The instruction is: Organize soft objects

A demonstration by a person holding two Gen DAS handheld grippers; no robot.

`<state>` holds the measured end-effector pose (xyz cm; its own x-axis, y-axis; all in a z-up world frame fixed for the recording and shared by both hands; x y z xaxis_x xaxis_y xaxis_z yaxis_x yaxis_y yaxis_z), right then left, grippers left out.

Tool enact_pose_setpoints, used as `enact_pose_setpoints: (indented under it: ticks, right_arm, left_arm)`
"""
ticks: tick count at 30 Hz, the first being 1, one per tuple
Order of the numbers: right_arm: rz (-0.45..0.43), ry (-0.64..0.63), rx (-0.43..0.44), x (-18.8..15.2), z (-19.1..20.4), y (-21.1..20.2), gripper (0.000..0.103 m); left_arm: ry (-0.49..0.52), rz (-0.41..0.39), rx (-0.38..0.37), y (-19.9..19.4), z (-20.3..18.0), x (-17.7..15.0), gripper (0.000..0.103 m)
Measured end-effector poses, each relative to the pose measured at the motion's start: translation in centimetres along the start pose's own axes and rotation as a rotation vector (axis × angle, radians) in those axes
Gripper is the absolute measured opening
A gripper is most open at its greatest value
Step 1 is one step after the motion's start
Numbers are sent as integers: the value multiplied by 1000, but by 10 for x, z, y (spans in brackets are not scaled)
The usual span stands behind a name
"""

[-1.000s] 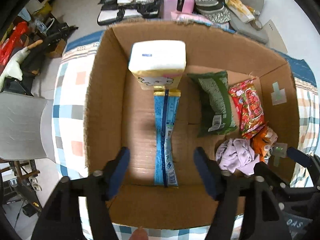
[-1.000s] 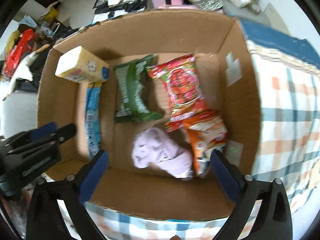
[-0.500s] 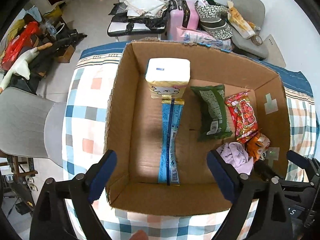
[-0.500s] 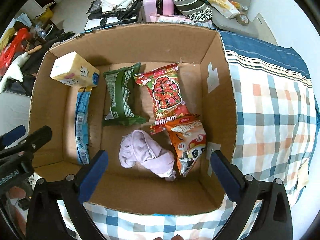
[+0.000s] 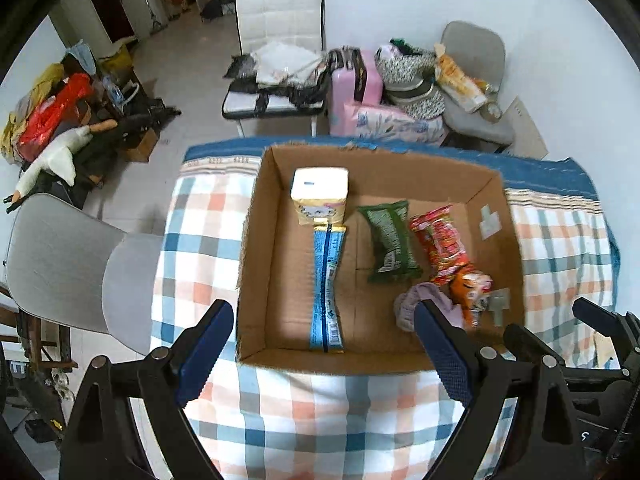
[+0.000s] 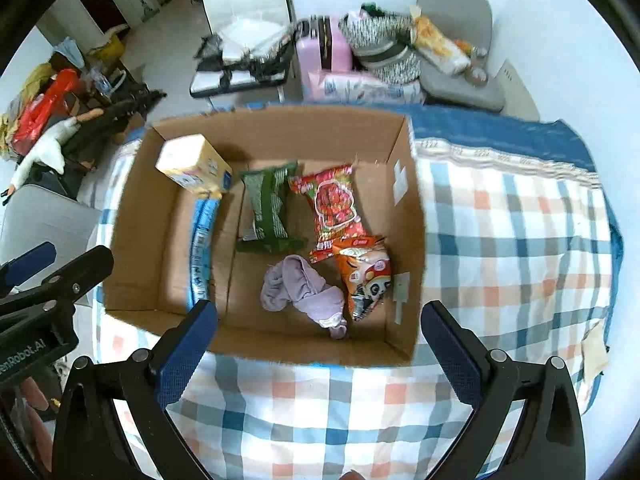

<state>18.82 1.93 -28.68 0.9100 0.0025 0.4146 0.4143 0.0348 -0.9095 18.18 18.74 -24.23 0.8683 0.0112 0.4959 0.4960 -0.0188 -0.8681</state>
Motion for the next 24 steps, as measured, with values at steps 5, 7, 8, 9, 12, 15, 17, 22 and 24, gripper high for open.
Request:
enact_pose_setpoints:
  ticks: [5,7,8,9,12,15,17,22,24]
  right_arm:
    - [-83,14,11,-2,-4,-58,103]
    - [-116,18,5,-4,-6,-80,103]
    - [-131,20,6,-6,-7,-90,103]
    - [-147,21,8,-7,-7,-104,103]
    - [-187,17,1,-10,-8,-134,103]
    - [-219,15,-1,-13,-9,-158,103]
    - [-237,15,-4,-14,-9,-172,103]
    - [-281,9,-8,-15,-10,-204,103]
    - [-289,10,-4,-16,-11,-212,103]
  left_arm:
    - [-4,-79,9,-55,0,4,92]
    - [1,-108,16,-75,0,4,92]
    - [7,-124,17,-86,0,3,92]
    - [16,-137,21,-95,0,2,92]
    - [18,-156,33,-114,2,-2,92]
    - [11,-179,32,-134,5,-6,92]
    - [7,-187,28,-144,5,-8,92]
    - [7,-219,30,-164,5,-7,92]
    - [3,-224,25,-170,3,-8,92]
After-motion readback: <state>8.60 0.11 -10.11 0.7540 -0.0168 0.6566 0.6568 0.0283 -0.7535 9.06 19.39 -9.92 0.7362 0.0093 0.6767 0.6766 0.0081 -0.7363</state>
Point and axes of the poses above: each gripper's, at about its wrist camera, not at the fingertips, and y roughly the way its jaws point, z to its left, x to its top, the point moved 9 cm from there along y, roughly the way its jaws point, and after that the axes turned 10 degrees about -z, right-handed, at the moved point
